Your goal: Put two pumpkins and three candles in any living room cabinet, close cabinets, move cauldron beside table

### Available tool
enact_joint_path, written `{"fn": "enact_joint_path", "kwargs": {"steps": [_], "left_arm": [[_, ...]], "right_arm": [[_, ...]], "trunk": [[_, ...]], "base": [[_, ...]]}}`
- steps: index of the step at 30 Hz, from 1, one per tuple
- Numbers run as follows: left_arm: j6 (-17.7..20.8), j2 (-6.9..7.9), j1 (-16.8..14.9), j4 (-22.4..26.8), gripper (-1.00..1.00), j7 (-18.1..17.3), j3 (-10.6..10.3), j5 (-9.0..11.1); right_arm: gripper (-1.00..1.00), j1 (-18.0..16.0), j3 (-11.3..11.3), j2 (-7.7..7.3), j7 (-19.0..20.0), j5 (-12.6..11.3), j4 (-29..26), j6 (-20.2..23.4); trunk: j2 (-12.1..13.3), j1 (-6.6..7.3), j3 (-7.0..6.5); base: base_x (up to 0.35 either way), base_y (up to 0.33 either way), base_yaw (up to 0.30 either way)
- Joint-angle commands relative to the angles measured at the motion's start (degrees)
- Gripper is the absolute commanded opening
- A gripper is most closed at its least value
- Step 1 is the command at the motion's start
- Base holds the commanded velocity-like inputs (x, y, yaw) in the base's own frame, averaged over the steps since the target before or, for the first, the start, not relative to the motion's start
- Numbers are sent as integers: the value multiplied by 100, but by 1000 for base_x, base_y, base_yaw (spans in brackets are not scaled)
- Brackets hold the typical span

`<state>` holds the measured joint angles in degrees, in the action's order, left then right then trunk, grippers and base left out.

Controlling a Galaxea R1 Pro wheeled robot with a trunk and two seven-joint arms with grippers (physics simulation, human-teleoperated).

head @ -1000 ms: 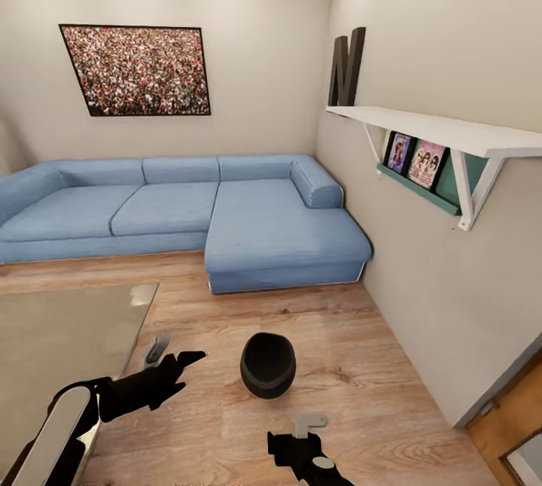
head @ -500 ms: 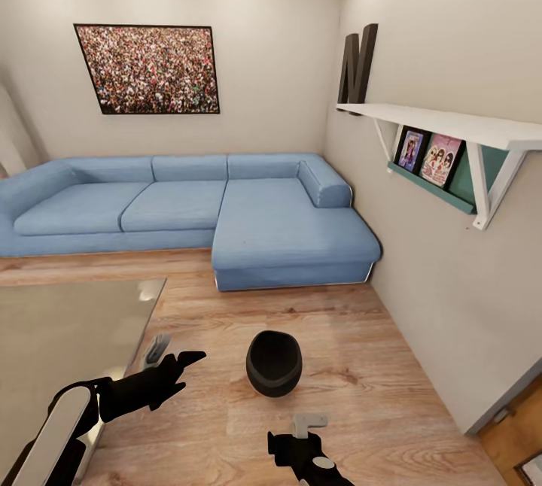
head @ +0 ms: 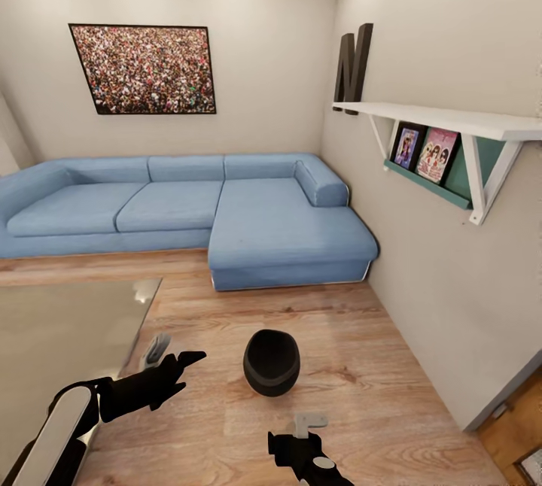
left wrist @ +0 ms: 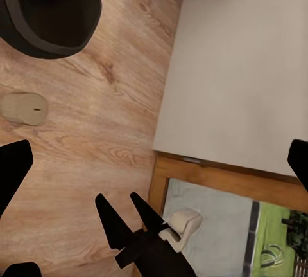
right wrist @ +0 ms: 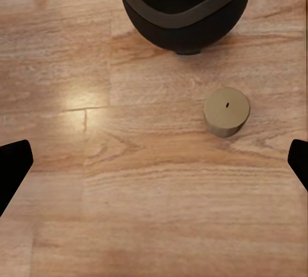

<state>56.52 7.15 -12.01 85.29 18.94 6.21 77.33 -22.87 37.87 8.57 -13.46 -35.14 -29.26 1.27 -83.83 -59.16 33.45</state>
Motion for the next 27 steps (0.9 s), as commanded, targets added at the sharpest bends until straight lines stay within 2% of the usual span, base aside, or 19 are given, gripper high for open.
{"fn": "enact_joint_path", "kwargs": {"steps": [1, 27], "left_arm": [[17, 1, -3, 5, 100, 57, 4, 63], [17, -3, -3, 5, 100, 57, 2, 63]], "right_arm": [[100, -7, 44, -5, -51, -36, -12, 13], [100, -6, 45, -17, -46, -34, 8, 1]], "trunk": [[-45, -22, 22], [-1088, -593, 485]], "base": [[0, 0, -60], [0, 0, -4]]}}
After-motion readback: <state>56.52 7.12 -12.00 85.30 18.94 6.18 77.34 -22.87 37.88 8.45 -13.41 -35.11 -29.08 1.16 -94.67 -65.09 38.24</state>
